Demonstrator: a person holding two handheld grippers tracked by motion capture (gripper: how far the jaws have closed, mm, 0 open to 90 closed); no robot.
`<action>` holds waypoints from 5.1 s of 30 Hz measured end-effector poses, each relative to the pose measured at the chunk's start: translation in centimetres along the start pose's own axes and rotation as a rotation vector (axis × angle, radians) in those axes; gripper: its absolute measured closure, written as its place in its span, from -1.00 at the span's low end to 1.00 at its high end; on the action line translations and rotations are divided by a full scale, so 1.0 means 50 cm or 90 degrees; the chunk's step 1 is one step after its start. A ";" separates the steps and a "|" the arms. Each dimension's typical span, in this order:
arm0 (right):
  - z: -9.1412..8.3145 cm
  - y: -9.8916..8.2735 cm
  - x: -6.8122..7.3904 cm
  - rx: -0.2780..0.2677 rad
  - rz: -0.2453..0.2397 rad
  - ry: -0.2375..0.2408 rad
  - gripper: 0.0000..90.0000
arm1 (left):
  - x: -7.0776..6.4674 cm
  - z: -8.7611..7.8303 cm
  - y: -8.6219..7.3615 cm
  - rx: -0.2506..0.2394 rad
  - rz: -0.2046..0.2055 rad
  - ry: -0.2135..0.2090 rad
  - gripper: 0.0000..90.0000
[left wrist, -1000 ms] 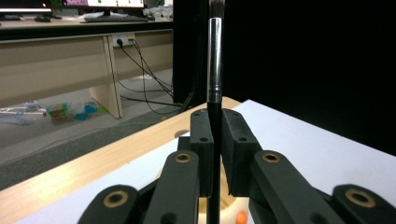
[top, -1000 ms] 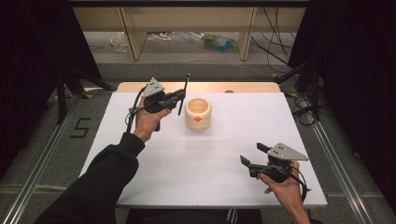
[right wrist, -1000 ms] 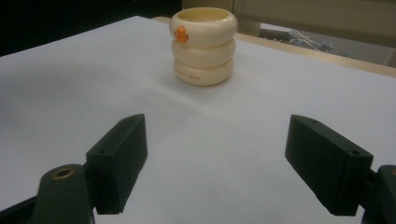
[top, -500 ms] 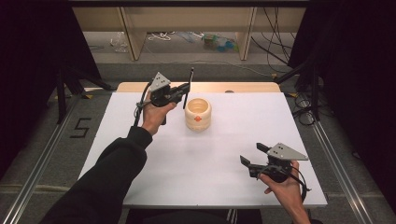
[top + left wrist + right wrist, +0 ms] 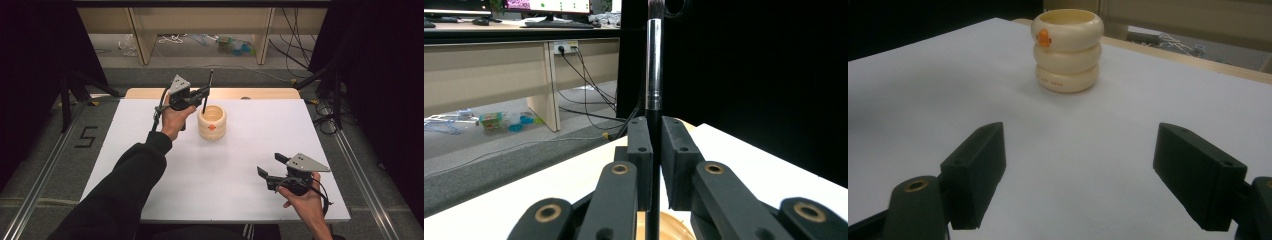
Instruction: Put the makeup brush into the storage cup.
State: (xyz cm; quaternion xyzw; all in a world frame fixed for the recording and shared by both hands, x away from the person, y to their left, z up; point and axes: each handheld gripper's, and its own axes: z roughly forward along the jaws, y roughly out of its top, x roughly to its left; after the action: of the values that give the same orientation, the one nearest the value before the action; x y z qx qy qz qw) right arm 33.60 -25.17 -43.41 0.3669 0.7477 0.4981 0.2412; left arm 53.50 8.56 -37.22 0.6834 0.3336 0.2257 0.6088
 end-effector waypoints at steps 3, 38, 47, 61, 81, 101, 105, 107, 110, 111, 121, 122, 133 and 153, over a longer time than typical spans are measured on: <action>0.000 0.000 0.000 -0.002 0.000 -0.001 -0.51 | -0.003 0.009 -0.001 0.003 0.010 0.005 0.86; 0.000 0.000 0.000 -0.007 0.005 0.007 -0.51 | -0.002 0.053 -0.044 0.027 0.004 0.022 0.86; 0.000 0.000 -0.001 -0.007 0.006 0.007 -0.51 | 0.000 0.059 -0.057 0.036 0.004 0.024 0.86; 0.001 -0.001 0.000 -0.009 0.003 0.007 -0.51 | -0.006 0.066 -0.077 0.053 0.006 0.022 0.86; 0.000 -0.002 0.001 -0.003 0.015 0.012 -0.51 | -0.008 0.068 -0.094 0.116 0.009 0.027 0.73; -0.001 -0.002 -0.001 -0.011 0.003 0.002 -0.51 | -0.020 -0.003 -0.053 0.095 -0.034 0.037 -0.24; -0.001 -0.001 -0.001 -0.012 0.003 0.001 -0.51 | -0.024 -0.030 -0.058 0.086 -0.038 0.023 -0.28; 0.000 -0.002 -0.001 -0.011 0.004 0.001 -0.51 | -0.026 -0.041 -0.061 0.084 -0.039 0.018 -0.30; 0.000 -0.001 0.002 -0.003 0.016 0.009 -0.51 | -0.032 -0.055 -0.063 0.073 -0.027 0.011 -0.35; -0.001 -0.001 0.002 -0.004 0.016 0.009 -0.51 | -0.035 -0.061 -0.063 0.072 -0.023 0.008 -0.36; -0.005 0.000 0.002 0.008 0.008 0.002 -0.51 | -0.045 -0.101 -0.094 0.108 0.001 -0.034 -0.58; -0.005 0.000 0.002 0.007 0.007 0.003 -0.51 | -0.044 -0.105 -0.096 0.107 0.001 -0.036 -0.58; -0.007 0.000 0.001 0.003 0.013 0.001 -0.51 | -0.026 -0.183 -0.117 0.104 0.011 -0.036 -0.59; -0.004 -0.002 -0.003 0.000 0.018 0.005 -0.51 | -0.043 -0.228 -0.157 0.113 0.030 -0.058 -0.63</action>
State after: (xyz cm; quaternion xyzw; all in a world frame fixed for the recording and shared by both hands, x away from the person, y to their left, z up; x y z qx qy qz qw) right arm 33.50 -25.43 -43.44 0.3754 0.7432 0.5032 0.2313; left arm 42.46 15.02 -42.95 0.7521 0.3081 0.1780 0.5548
